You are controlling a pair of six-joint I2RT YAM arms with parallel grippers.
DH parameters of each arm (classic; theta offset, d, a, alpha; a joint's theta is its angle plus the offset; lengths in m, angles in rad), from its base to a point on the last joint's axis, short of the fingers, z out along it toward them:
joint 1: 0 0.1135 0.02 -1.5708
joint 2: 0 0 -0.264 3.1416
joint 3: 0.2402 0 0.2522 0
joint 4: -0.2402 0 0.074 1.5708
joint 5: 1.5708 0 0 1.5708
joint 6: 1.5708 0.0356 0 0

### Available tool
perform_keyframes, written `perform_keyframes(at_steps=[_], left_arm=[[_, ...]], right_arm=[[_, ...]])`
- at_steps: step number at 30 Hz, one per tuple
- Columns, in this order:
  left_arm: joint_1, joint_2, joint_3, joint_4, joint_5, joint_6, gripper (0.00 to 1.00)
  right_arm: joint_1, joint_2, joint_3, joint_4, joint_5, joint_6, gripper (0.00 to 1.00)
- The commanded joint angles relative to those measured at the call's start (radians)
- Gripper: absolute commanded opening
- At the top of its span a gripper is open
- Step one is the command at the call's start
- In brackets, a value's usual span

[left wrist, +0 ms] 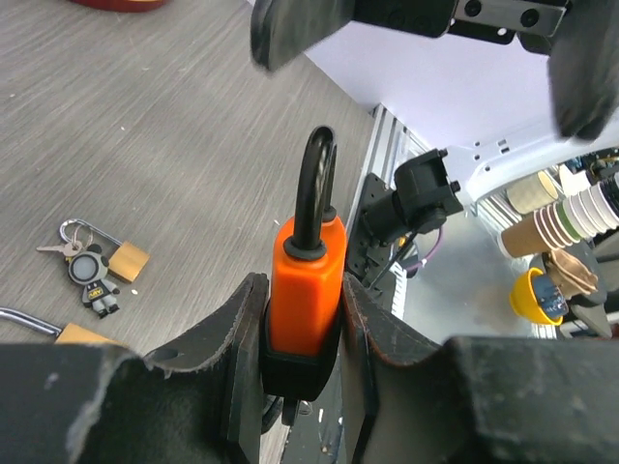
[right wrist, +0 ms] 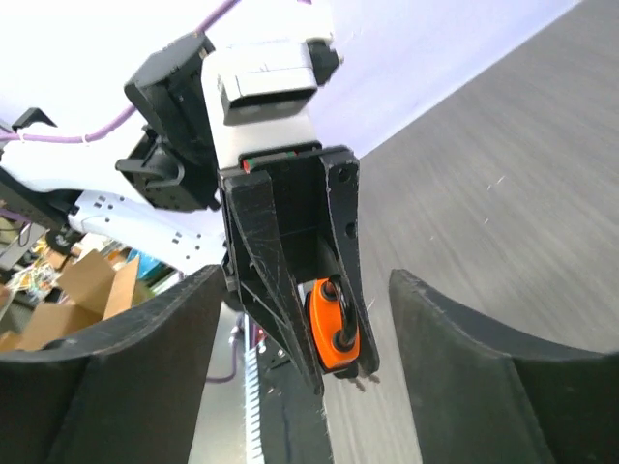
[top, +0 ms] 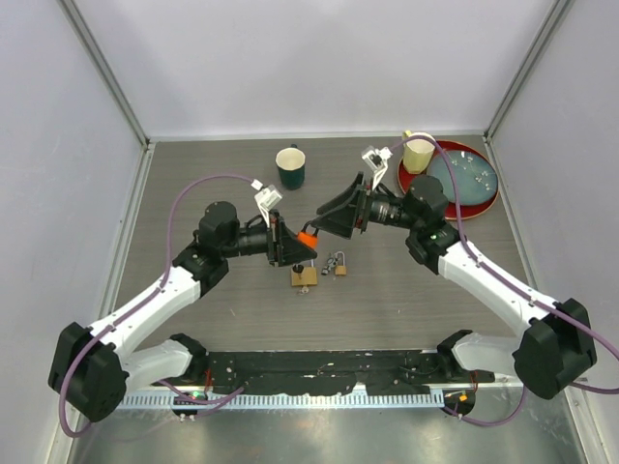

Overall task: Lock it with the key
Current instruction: Lock the lock, then place the lock at the center of the board.

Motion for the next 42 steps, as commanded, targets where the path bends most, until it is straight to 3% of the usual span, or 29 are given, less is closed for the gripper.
perform_keyframes(at_steps=[1,6,15,24,28,32,35,37,38,42], left_arm=[[-0.001,-0.065,-0.037,0.260,-0.050,-0.087,0.00],[-0.002,-0.096,-0.081,0.360,-0.095,-0.147,0.00],[-0.002,-0.096,-0.092,0.419,-0.109,-0.162,0.00],[-0.002,-0.081,-0.091,0.425,-0.092,-0.164,0.00],[-0.004,-0.065,-0.086,0.433,-0.084,-0.167,0.00],[-0.004,-0.059,-0.085,0.439,-0.083,-0.168,0.02],[-0.002,-0.061,-0.080,0.422,-0.093,-0.165,0.13],[-0.002,-0.064,-0.072,0.405,-0.099,-0.158,0.28],[-0.002,-0.070,-0.074,0.396,-0.106,-0.156,0.42],[-0.002,-0.105,-0.091,0.353,-0.152,-0.139,0.76]], right_arm=[[0.003,-0.048,-0.034,0.227,0.085,0.099,0.82],[0.014,0.012,-0.028,0.311,0.051,0.174,0.82],[0.067,0.108,0.005,0.385,0.050,0.220,0.65],[0.094,0.144,0.037,0.409,0.049,0.226,0.31],[0.097,0.157,0.044,0.412,0.034,0.226,0.03],[0.097,0.153,0.038,0.400,0.033,0.214,0.01],[0.095,0.142,0.041,0.363,0.042,0.190,0.02],[0.095,0.136,0.046,0.333,0.048,0.164,0.01],[0.097,0.131,0.046,0.325,0.051,0.157,0.02],[0.095,0.107,0.052,0.274,0.066,0.119,0.01]])
